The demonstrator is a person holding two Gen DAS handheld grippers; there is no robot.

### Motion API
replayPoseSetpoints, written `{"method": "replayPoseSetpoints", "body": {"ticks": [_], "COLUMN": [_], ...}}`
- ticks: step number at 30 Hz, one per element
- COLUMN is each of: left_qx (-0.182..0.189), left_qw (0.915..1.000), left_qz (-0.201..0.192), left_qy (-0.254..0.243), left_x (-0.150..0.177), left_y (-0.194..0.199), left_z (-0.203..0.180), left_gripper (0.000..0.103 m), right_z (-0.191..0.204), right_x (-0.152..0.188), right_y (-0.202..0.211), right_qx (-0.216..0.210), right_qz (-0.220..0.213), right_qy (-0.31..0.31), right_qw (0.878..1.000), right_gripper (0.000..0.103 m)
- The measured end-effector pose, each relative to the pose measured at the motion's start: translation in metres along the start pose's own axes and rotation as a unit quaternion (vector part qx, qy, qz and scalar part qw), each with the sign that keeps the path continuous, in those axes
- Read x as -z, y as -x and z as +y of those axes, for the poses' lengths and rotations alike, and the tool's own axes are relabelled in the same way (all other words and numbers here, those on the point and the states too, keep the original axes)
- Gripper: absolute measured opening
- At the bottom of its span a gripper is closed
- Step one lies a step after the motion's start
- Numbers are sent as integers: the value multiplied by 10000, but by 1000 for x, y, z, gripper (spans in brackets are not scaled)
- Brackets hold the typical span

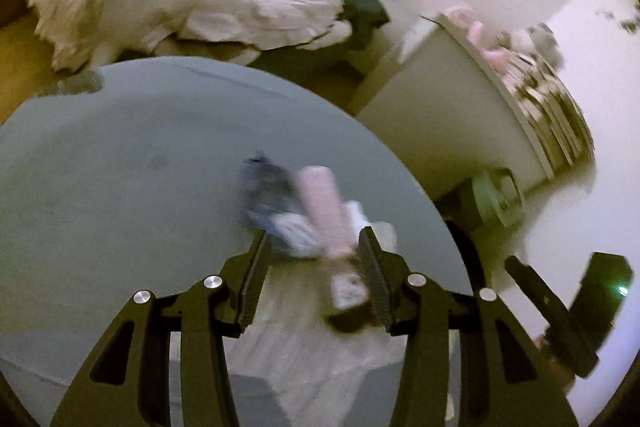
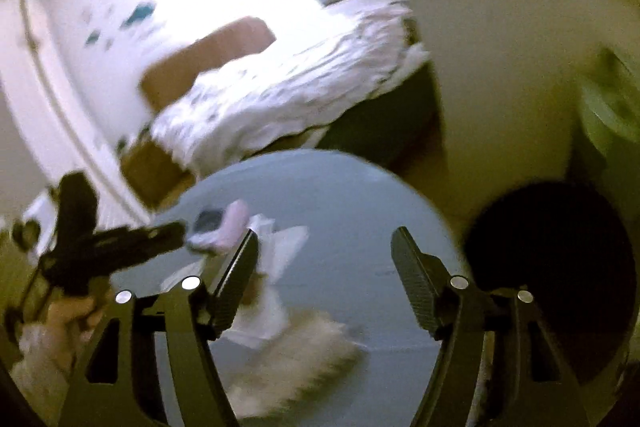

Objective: Collect trash
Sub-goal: 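Grasp the dark packet with the left tool while the right tool grasps the pink roller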

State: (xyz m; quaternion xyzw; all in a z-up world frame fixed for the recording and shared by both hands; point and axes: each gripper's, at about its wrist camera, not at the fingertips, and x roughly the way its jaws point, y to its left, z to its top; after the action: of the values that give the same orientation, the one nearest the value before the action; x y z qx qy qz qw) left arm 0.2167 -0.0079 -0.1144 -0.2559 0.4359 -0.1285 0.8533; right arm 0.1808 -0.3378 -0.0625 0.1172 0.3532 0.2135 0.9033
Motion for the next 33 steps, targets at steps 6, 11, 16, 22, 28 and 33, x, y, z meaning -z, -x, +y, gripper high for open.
{"method": "replayPoseSetpoints", "body": {"ticks": [6, 11, 16, 22, 28, 33], "left_qx": [15, -29, -117, -313, -348, -297], "left_qw": [9996, 9995, 9987, 9980, 9990, 9992], "left_qz": [202, 259, 277, 97, -100, -191], "left_qy": [182, -160, -422, -545, -247, -205], "left_x": [-13, -17, -16, -8, -7, -7], "left_y": [-21, -36, -39, -18, 12, 26], "left_z": [18, 13, 13, 24, 45, 42], "left_gripper": [45, 44, 19, 17, 17, 17], "right_z": [70, 96, 99, 115, 135, 140], "right_x": [-25, -39, -42, -39, -30, -26], "right_y": [-40, -80, -117, -154, -197, -213], "right_qx": [-210, -87, 75, 32, 134, 149], "right_qz": [559, 968, 1242, 1458, 1895, 2052], "right_qy": [553, 795, 822, 1026, 1527, 1736], "right_qw": [9967, 9921, 9888, 9840, 9698, 9631], "right_gripper": [69, 69, 68, 66, 51, 30]}}
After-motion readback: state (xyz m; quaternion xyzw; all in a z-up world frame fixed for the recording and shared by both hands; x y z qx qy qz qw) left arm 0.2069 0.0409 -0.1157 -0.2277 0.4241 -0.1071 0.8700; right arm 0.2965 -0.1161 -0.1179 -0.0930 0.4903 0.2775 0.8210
